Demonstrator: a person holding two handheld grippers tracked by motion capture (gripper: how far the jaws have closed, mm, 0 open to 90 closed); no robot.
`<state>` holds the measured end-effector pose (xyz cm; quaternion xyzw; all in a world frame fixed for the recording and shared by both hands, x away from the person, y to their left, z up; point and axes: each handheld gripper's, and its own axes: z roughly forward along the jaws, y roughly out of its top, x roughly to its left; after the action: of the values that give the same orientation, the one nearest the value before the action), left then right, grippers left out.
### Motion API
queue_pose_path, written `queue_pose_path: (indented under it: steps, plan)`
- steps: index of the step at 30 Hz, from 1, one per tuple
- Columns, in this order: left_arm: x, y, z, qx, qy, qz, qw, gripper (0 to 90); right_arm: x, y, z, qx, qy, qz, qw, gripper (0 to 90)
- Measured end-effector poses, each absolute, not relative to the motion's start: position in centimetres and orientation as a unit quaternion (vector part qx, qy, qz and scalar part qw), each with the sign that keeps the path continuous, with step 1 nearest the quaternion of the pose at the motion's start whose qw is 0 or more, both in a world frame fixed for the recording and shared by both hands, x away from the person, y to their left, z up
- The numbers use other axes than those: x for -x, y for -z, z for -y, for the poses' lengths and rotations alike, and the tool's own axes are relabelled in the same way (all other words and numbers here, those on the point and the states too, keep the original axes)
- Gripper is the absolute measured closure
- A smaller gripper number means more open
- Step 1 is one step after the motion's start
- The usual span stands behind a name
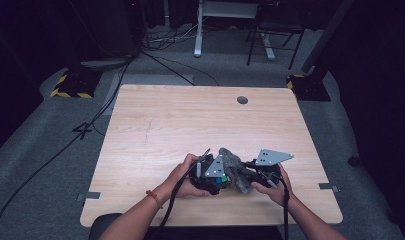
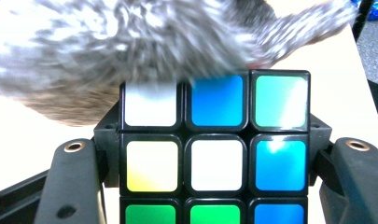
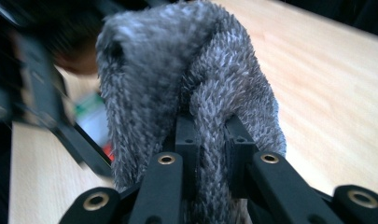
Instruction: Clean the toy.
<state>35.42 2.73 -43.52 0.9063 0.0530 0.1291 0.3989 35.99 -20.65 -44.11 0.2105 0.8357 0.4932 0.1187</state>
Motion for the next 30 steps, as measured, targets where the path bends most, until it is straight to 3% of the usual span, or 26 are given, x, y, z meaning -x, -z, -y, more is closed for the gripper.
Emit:
queue_pose_path:
  steps: [5, 12, 21, 30]
  plan:
    - [-35.6, 42.9, -3.6, -0.898, -0.129, -0.061, 0.417, 33.5, -36.4, 45.0, 21.2, -0.214, -0.477, -0.846, 0.105, 79.6]
    - [-35.7, 43.6, -2.9, -0.907, -0.128, -0.063, 0.396, 33.5, -34.9, 43.3, 20.4, -0.180, -0.512, -0.834, 0.098, 79.6]
    - [-35.2, 44.1, -2.1, -0.912, -0.119, -0.050, 0.388, 33.5, -35.0, 43.3, 20.1, -0.190, -0.491, -0.837, 0.147, 79.2]
    - [-35.7, 43.4, -3.1, -0.903, -0.122, -0.065, 0.406, 33.5, -35.3, 44.3, 21.0, -0.186, -0.475, -0.852, 0.119, 79.1]
